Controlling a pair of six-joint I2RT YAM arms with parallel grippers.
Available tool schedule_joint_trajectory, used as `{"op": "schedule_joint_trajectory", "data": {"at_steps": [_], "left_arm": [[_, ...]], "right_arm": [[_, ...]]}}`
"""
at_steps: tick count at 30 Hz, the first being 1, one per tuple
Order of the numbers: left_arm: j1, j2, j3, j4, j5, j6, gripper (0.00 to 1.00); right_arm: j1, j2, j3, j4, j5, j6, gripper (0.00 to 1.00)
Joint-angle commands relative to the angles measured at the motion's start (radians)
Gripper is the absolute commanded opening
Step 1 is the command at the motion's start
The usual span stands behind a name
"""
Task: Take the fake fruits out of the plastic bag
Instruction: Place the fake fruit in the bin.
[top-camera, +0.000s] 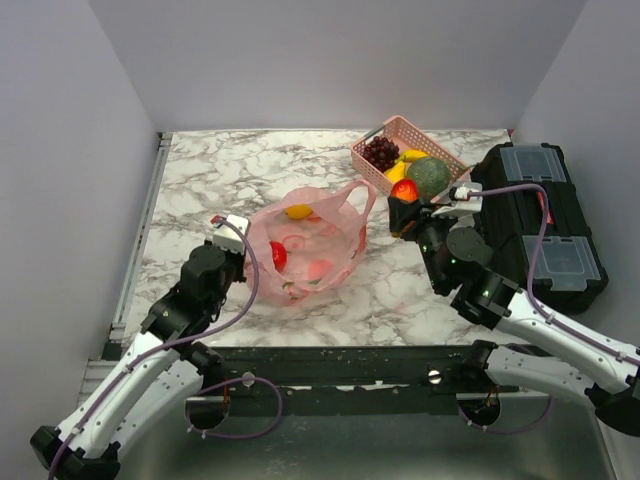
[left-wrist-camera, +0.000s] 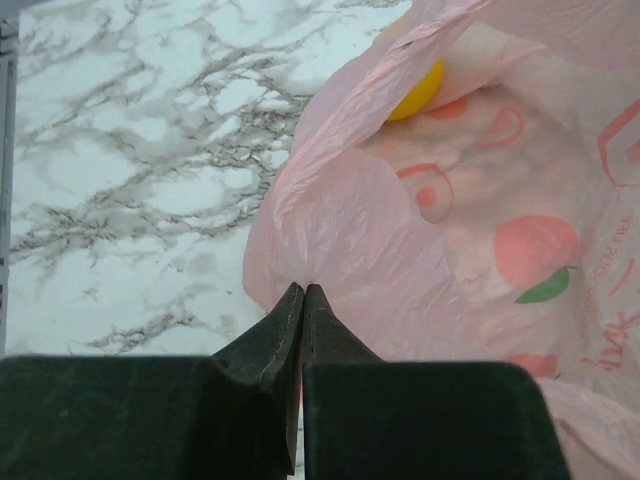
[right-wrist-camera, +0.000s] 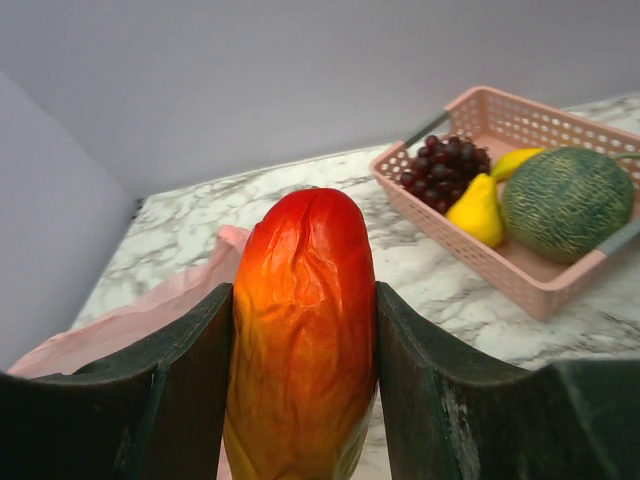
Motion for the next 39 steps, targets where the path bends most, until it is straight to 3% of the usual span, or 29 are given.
{"op": "schedule_joint_trajectory", "data": {"at_steps": [1,9,11,13,16,19,25,31,34,37,39], "left_arm": [[0.004,-0.091,-0.103,0.25,0.018,0.223,0.0],[0.004,-0.125,-0.15,0.359,-0.109,0.384,0.0],[0.006,-0.166,-0.18,0.413,-0.051,0.407,0.0],[0.006,-0.199,-0.223,0.467,0.031,0.419,0.0],[0.009,-0.213,-0.251,0.469,0.1,0.381,0.0],[0.01,-0.217,-0.266,0.477,0.158,0.359,0.0],[0.012,-0.226,-0.273,0.5,0.206,0.352,0.0],[0.011,-0.222,-0.273,0.502,0.186,0.344,0.0],[0.011,-0.214,-0.271,0.513,0.178,0.341,0.0],[0.011,-0.209,-0.267,0.516,0.169,0.326,0.01],[0.01,-0.214,-0.263,0.507,0.155,0.304,0.08]], "right_arm": [[0.0,-0.021,-0.024,-0.043,0.231,0.007,0.01],[-0.042,-0.001,0.005,-0.03,0.25,0.009,0.01],[-0.102,0.077,0.032,-0.051,0.215,0.02,0.01],[-0.229,0.154,0.049,-0.073,0.071,0.081,0.01],[-0.481,0.296,0.092,-0.081,-0.302,0.204,0.01],[-0.564,0.494,0.219,-0.109,-0.434,0.213,0.01],[-0.62,0.842,0.507,-0.175,-0.481,0.17,0.01],[-0.691,1.147,0.87,-0.381,-0.564,0.184,0.01],[-0.708,1.257,1.035,-0.475,-0.573,0.178,0.1],[-0.711,1.306,1.1,-0.5,-0.545,0.148,0.2],[-0.712,1.322,1.114,-0.493,-0.515,0.131,0.28]]}}
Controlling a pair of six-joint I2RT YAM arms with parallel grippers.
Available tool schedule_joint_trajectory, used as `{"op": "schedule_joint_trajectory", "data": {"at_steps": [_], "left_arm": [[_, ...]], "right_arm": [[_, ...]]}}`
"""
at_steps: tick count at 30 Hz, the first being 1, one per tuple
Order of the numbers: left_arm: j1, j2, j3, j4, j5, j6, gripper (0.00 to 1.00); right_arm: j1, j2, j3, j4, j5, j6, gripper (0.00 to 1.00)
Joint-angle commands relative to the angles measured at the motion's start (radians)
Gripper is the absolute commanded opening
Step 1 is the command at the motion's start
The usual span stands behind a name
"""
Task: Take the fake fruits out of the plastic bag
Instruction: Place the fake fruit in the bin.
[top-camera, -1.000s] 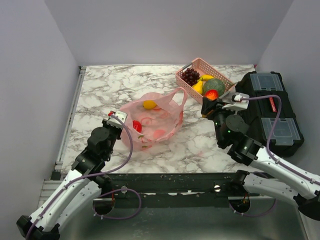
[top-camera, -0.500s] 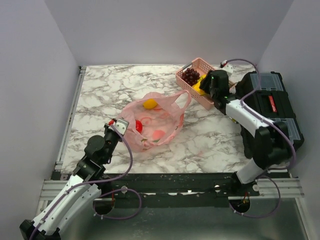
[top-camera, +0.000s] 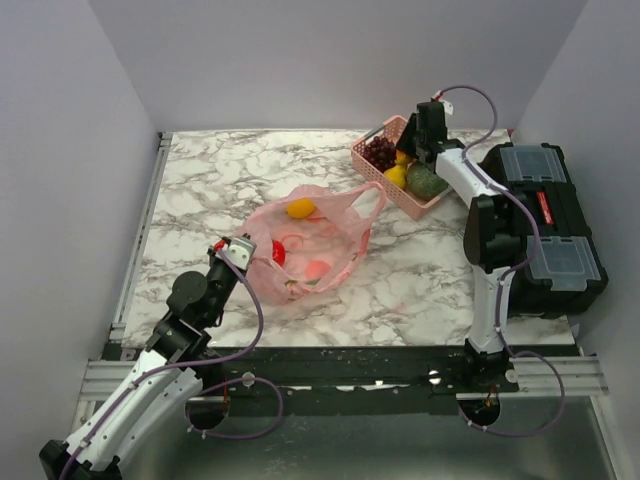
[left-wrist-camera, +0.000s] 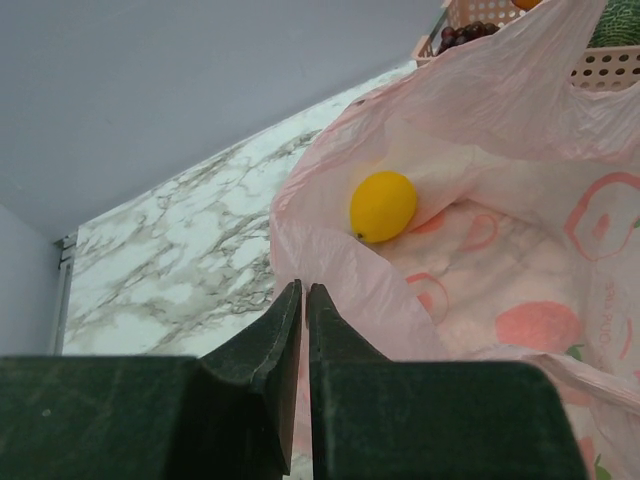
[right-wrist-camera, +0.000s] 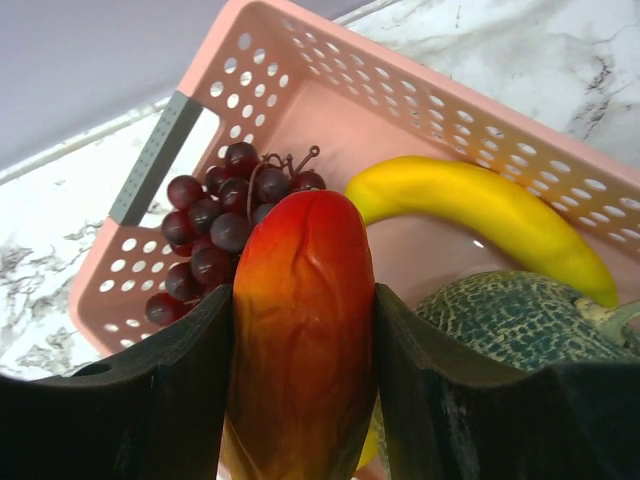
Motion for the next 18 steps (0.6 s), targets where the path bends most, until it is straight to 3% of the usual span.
{"op": "schedule_joint_trajectory", "data": {"at_steps": [1,12,18], "left_arm": [[0.003,-0.005,0.014,0.02,-0.014,-0.052,0.1],[0.003,-0.018,0.023,0.009,-0.002,-0.071,0.4],[0.004,-0.011,0.051,-0.028,0.025,-0.096,0.48]], "right_arm": [[0.001,0.041,0.07,-0.083,0.022,-0.049,0.32],[-0.004,0.086,0.113,-0.135,0.028,-0.113,0.7],[-0.004,0.035,0.078,-0.152,0.02,-0.134,0.82]]}}
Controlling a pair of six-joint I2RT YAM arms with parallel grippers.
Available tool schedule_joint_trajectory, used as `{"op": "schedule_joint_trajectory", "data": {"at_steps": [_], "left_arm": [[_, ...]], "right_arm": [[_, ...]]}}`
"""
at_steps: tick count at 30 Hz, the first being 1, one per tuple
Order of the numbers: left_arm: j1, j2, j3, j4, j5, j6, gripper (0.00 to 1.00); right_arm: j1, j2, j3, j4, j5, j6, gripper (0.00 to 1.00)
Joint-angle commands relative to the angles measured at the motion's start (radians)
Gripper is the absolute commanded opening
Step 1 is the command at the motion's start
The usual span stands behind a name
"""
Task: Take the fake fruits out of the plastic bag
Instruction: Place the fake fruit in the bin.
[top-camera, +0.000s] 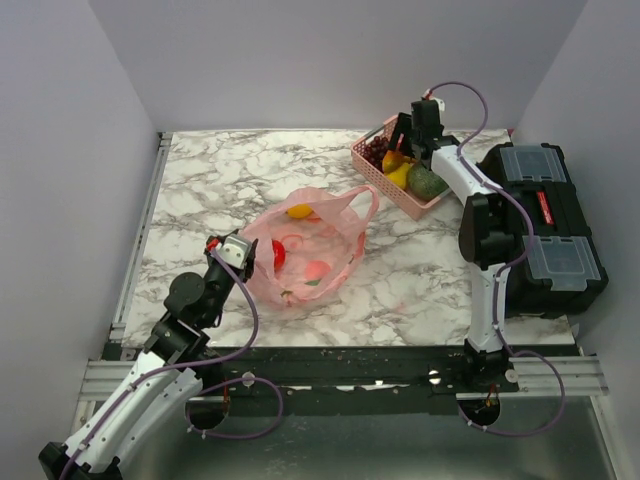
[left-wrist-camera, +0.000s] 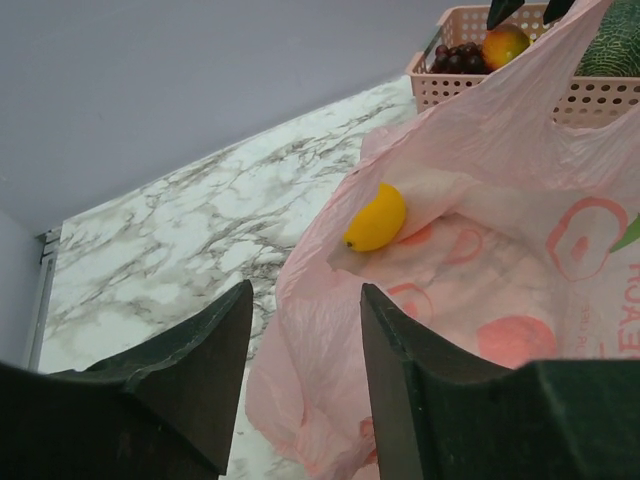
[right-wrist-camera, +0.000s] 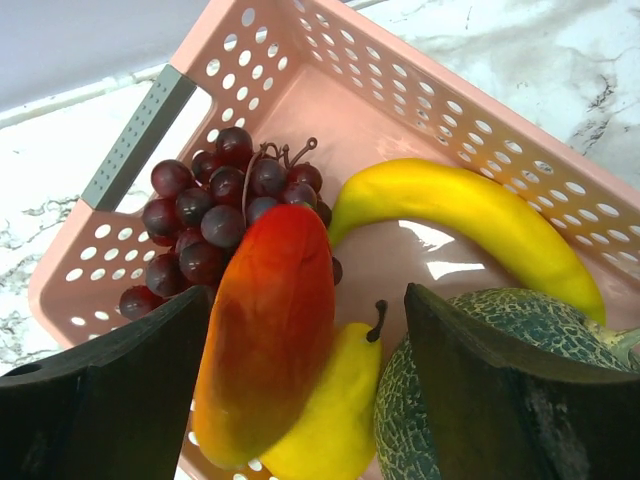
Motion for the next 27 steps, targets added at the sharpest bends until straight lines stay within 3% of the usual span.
{"op": "schedule_joint_trajectory", "data": {"at_steps": [1,7,12,18,22,27], "left_arm": [[0.004,0.008,0.052,-0.037,0.028,-0.034,0.49],[0.004,0.01,0.086,-0.092,-0.05,-0.104,0.56],[0.004,-0.016,0.163,-0.201,-0.119,-0.252,0.62],[0.004,0.031,0.351,-0.56,-0.122,-0.537,0.66],[0.003,0.06,0.423,-0.757,-0.11,-0.698,0.7],[0.004,0.055,0.382,-0.777,0.015,-0.872,0.8]], "right_arm": [[0.0,-0.045,-0.032,-0.07,0.007,-0.031,0.82],[0.0,-0.19,-0.179,-0.031,-0.047,-0.027,0.83],[0.0,-0.347,-0.362,0.039,-0.142,-0.008,0.84],[0.008,-0.52,-0.565,0.131,-0.388,0.026,0.84],[0.022,-0.653,-0.767,0.281,-0.578,0.044,0.85],[0.052,-0.836,-0.999,0.489,-0.745,0.097,0.88]]}}
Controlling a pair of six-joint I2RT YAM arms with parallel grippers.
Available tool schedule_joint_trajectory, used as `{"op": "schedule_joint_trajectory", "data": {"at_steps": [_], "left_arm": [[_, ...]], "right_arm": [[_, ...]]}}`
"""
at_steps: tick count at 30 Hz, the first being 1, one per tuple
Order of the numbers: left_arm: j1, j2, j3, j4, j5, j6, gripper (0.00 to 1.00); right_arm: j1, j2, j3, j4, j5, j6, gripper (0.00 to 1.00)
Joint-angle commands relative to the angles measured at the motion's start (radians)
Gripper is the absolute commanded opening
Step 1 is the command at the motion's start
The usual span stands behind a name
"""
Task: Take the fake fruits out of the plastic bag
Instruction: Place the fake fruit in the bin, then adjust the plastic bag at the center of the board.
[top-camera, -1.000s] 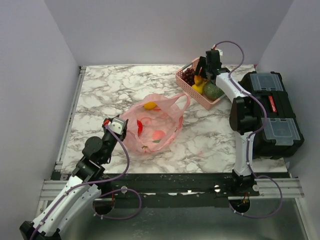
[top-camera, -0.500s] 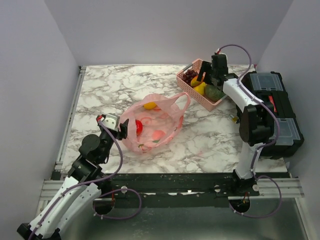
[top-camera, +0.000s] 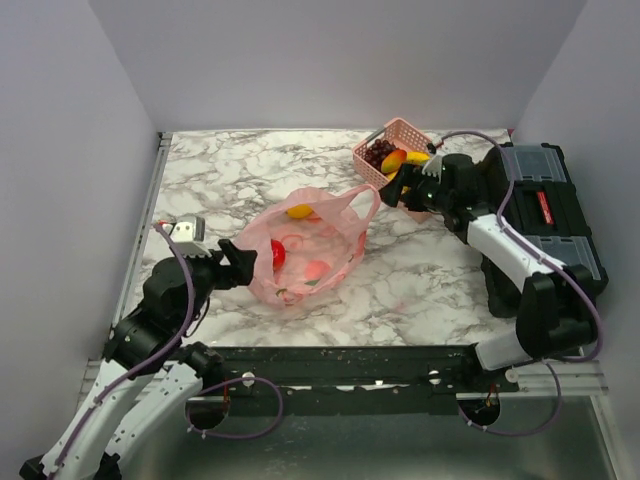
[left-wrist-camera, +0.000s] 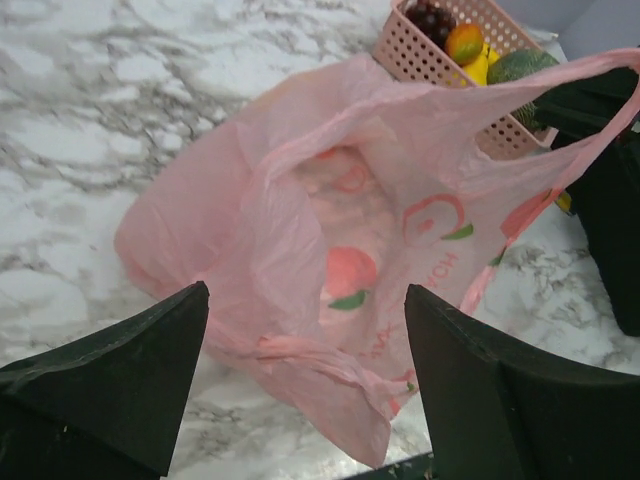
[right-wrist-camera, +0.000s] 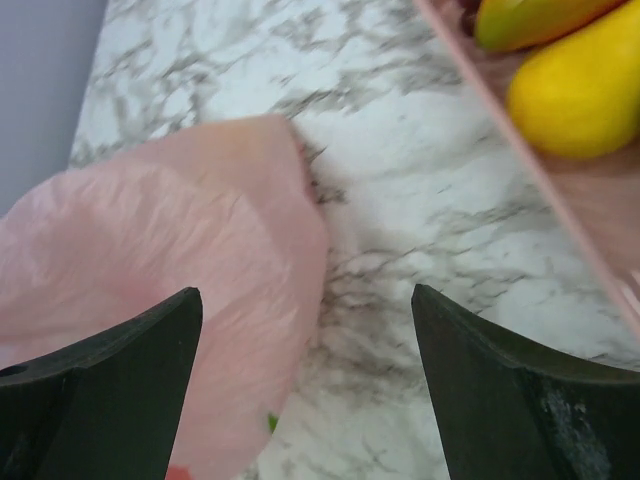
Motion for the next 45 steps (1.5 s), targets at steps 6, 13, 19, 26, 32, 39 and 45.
{"op": "schedule_joint_trajectory", "data": {"at_steps": [6,13,19,26,32,39,45], "left_arm": [[0.004,0.028,-0.137,-0.025,0.143,-0.323,0.85],[0.003,0.145,-0.224,0.07,0.072,-0.309,0.89],[0.004,0.235,-0.267,0.162,0.016,-0.239,0.6],[0.007,0.213,-0.275,0.365,-0.014,0.053,0.02],[0.011,0.23,-0.179,0.435,0.147,0.454,0.0],[0.011,0.126,-0.274,0.315,0.128,0.385,0.0],[0.011,-0.008,-0.368,0.285,0.002,0.278,0.0]], "right_arm": [[0.079,-0.293,-0.32,0.267,-0.262,0.089,0.89],[0.111,-0.467,-0.484,0.277,-0.325,0.091,0.89],[0.151,-0.513,-0.516,0.254,-0.242,0.065,0.9],[0.281,-0.392,-0.412,0.234,0.013,0.039,0.9],[0.406,-0.351,-0.347,0.229,0.215,0.05,0.85],[0.432,-0.453,-0.355,0.108,0.341,0.001,0.84],[0.434,-0.524,-0.278,-0.026,0.38,-0.058,0.85]]}}
